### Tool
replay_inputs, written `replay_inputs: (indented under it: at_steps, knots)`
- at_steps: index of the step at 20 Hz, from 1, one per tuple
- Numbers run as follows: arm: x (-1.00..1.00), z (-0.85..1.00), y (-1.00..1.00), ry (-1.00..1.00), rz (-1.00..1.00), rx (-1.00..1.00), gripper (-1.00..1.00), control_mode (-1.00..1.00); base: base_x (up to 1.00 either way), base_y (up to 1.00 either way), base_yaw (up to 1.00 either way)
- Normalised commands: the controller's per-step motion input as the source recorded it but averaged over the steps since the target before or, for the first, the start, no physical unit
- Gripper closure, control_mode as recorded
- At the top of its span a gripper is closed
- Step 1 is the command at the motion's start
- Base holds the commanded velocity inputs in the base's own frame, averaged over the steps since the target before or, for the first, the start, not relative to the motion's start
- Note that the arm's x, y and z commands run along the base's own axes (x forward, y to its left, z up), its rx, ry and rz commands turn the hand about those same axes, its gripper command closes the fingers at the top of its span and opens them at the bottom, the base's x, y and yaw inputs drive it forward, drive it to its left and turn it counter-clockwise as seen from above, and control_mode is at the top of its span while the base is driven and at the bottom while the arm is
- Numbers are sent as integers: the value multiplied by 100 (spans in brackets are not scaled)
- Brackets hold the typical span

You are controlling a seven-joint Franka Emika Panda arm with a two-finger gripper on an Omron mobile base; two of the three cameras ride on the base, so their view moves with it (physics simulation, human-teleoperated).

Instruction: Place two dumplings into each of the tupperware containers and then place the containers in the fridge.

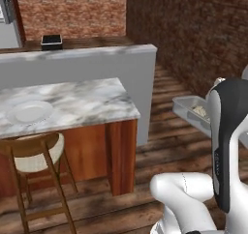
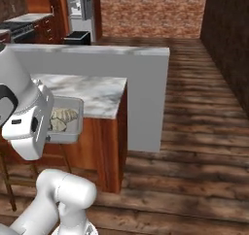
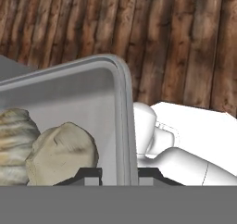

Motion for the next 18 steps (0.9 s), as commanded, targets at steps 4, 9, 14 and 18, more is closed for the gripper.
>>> replay_inputs:
  at_steps: [4, 9, 14, 18]
  knots:
    - [0, 0, 0, 0, 0, 0, 100, 100, 11, -100, 9]
    - [0, 0, 0, 0, 0, 0, 100, 100, 31, -94, 13]
    - [0, 0, 0, 0, 0, 0, 100, 100, 68, -79, 15]
    - [0, 0, 0, 0, 0, 0, 100, 100, 87, -47, 12]
